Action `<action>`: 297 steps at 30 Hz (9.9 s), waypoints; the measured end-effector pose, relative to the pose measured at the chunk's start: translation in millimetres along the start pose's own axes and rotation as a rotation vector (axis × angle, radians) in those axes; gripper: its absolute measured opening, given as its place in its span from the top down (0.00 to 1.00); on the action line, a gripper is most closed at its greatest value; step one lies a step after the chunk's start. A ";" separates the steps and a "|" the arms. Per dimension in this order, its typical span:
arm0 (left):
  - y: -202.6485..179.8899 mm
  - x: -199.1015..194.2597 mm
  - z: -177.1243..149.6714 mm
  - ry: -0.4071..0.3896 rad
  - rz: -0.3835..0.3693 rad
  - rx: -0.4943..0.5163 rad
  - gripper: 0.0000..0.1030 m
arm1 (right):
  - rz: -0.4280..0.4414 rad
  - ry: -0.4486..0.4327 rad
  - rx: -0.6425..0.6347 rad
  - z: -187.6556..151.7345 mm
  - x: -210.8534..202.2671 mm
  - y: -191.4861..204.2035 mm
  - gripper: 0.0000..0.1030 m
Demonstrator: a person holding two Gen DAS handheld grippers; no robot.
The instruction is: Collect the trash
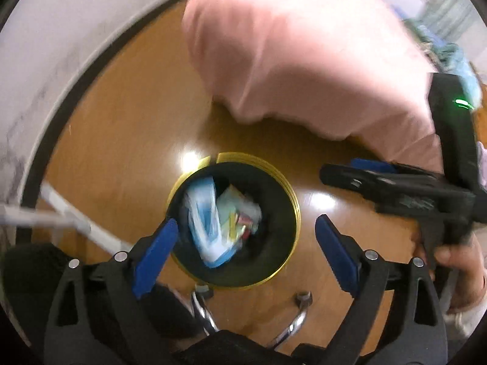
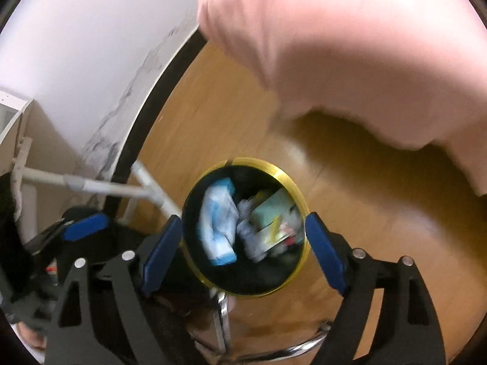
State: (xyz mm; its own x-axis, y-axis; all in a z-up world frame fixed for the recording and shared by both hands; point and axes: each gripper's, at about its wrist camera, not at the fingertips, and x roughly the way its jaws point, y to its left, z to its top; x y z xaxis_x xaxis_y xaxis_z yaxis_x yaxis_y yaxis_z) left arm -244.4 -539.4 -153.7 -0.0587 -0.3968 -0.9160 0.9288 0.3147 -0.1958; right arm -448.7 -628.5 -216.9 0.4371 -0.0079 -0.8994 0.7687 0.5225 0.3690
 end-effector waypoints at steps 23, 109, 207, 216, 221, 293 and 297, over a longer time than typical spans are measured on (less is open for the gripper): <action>338.1 -378.8 -169.9 -0.499 0.618 -0.653 0.06 | 0.237 -0.299 -0.855 3.8 -92.9 439.9 0.07; -13.6 -203.9 -22.5 -0.259 0.135 0.271 0.61 | -0.008 -0.297 -0.633 37.5 -136.4 189.7 0.71; 315.1 -413.8 -315.8 -0.662 1.074 -0.783 0.06 | 0.285 -0.671 -0.972 -145.9 -86.9 632.3 0.07; 320.2 -411.4 -312.6 -0.632 1.056 -0.773 0.06 | 0.299 -0.652 -0.955 -141.2 -85.7 628.9 0.07; 317.6 -409.5 -308.7 -0.619 1.075 -0.749 0.06 | 0.300 -0.637 -0.952 -139.1 -84.3 629.2 0.07; 379.1 -368.2 -326.0 -0.342 0.732 -0.962 0.06 | 0.110 -0.223 -0.930 -114.6 -16.8 651.6 0.07; 379.1 -368.3 -326.0 -0.342 0.732 -0.961 0.06 | 0.096 -0.216 -0.916 -112.9 -14.8 651.1 0.07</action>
State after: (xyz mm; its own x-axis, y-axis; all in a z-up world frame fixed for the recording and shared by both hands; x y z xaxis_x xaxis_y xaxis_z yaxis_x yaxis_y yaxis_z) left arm 10.0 7.1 -4.7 0.5884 -0.0212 -0.8083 0.0528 0.9985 0.0122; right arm -7.4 -192.0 10.1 0.6273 -0.0397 -0.7777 0.0991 0.9947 0.0291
